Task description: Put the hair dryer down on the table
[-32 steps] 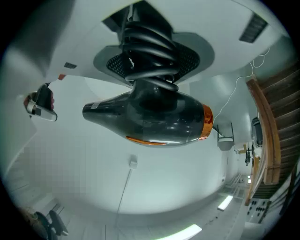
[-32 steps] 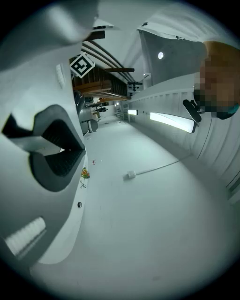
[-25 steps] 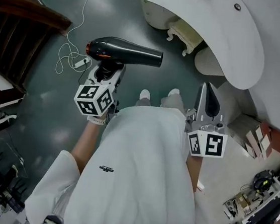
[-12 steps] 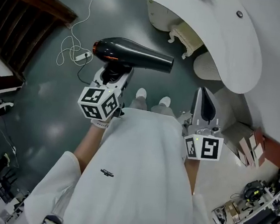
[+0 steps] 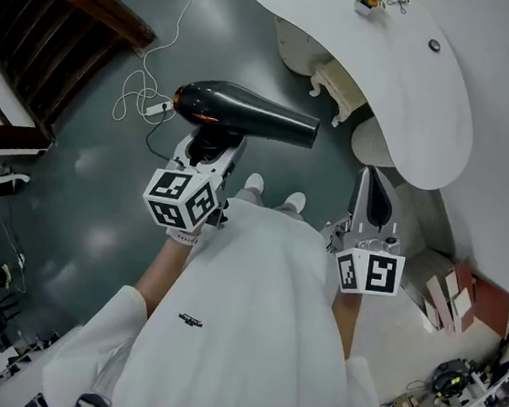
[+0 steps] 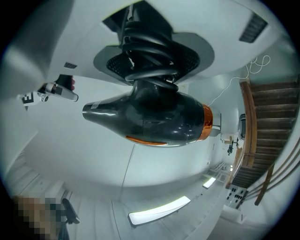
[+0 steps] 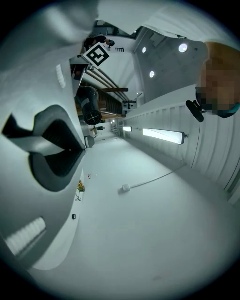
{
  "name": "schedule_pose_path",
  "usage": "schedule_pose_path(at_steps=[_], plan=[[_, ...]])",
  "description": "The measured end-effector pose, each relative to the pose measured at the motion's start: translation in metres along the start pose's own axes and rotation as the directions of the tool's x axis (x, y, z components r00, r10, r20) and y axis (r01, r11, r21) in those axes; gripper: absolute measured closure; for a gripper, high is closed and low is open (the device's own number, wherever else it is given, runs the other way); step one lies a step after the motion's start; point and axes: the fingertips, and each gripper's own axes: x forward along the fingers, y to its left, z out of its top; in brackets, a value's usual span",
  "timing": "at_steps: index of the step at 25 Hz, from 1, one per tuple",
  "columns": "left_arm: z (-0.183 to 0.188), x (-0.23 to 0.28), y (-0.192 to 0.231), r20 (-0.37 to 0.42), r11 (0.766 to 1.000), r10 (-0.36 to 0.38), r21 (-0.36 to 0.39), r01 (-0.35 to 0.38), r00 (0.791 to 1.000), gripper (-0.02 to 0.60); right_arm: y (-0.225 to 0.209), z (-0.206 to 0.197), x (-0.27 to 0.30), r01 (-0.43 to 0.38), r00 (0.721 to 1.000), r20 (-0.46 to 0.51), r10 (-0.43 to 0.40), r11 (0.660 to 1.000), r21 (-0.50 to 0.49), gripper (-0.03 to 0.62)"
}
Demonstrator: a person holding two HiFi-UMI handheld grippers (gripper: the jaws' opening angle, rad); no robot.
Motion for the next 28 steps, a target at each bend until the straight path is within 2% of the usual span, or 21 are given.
schedule_pose_path(at_steps=[6, 12, 22, 28], plan=[[-0.009, 0.001, -0.025, 0.042, 0.999, 0.028, -0.031, -0.026, 0.999, 0.321, -0.017, -0.004, -0.009, -0.065, 0.998, 0.0, 0.065, 0.998, -0.014, 0.583], [-0.009, 0.003, -0.044, 0.053, 0.998, 0.036, -0.047, -0.033, 0.998, 0.321, -0.04, -0.006, -0.015, -0.077, 0.997, -0.009, 0.077, 0.997, 0.005, 0.583], [-0.001, 0.02, -0.036, 0.033, 0.997, 0.038, -0.069, -0.035, 0.999, 0.321, -0.044, -0.003, 0.013, -0.094, 0.996, -0.006, 0.094, 0.995, 0.03, 0.583], [0.016, 0.04, -0.017, 0.039, 0.996, 0.03, -0.085, -0.027, 0.999, 0.321, -0.037, -0.007, 0.044, -0.1, 0.994, -0.029, 0.101, 0.994, 0.036, 0.582]])
